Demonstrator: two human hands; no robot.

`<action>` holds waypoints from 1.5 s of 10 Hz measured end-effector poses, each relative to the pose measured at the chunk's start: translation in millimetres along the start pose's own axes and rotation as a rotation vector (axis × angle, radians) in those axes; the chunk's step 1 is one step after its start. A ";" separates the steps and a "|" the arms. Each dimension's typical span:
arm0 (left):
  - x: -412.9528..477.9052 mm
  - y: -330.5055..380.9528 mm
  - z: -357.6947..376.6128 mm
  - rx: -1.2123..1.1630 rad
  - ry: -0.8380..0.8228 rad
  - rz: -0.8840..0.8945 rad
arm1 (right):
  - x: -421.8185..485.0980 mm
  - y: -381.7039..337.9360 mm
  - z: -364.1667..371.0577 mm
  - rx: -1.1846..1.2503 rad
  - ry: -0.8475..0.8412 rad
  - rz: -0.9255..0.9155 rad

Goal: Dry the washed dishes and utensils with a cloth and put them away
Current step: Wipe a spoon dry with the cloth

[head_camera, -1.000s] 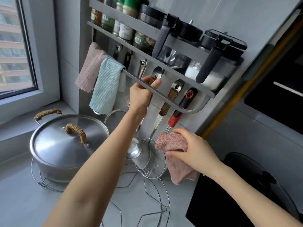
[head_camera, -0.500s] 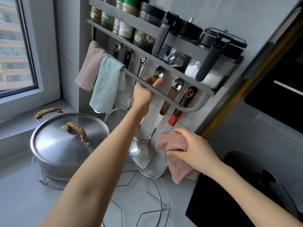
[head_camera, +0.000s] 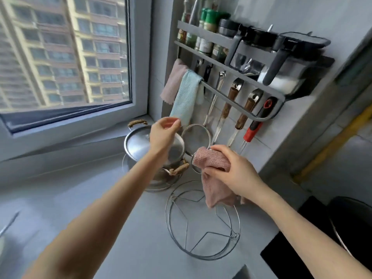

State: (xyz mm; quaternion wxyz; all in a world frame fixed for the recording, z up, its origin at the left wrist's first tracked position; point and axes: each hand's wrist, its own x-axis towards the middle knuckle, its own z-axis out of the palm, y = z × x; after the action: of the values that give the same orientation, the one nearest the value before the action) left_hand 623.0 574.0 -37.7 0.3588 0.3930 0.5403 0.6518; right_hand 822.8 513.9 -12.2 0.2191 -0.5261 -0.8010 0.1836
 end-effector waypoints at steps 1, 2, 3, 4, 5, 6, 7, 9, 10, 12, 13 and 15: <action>-29.8 9.2 -74.3 0.131 0.102 0.013 | 6.4 -22.1 33.9 0.209 -0.096 -0.091; -68.7 21.8 -158.5 0.379 0.233 0.004 | 10.1 -55.1 73.2 0.408 -0.229 -0.164; -114.8 31.2 -243.4 0.610 0.384 -0.058 | 4.3 -89.4 112.7 0.525 -0.342 -0.226; -166.4 35.5 -311.6 0.794 0.529 -0.177 | -8.6 -118.1 148.2 0.561 -0.444 -0.261; -215.0 30.8 -354.8 0.975 0.604 -0.318 | -20.0 -141.3 175.1 0.571 -0.513 -0.281; -254.2 20.5 -381.4 1.127 0.590 -0.430 | -30.5 -157.0 196.1 0.567 -0.551 -0.276; -272.9 7.9 -402.5 1.306 0.556 -0.466 | -40.9 -173.5 215.0 0.537 -0.584 -0.264; -223.6 -30.8 -355.8 -0.134 0.572 -0.809 | -63.4 -194.6 241.0 0.551 -0.542 -0.121; -169.8 -62.5 -355.3 -0.671 0.799 -0.770 | -76.5 -191.4 244.6 0.519 -0.514 -0.039; -132.8 -93.3 -372.3 -0.723 0.992 -0.811 | -77.0 -174.1 244.6 0.440 -0.435 0.073; -141.9 -81.7 -364.7 -0.132 0.747 -0.879 | -75.6 -169.6 242.1 0.419 -0.416 0.094; -134.2 -83.6 -363.1 -1.523 1.425 -0.600 | -59.2 -170.8 233.4 0.401 -0.453 0.077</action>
State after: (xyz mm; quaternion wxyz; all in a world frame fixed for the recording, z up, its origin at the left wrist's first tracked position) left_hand 357.9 314.2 -175.9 0.2571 -0.5498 0.1522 0.7800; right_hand 586.3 379.6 -127.2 0.1274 -0.4480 -0.7565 0.4591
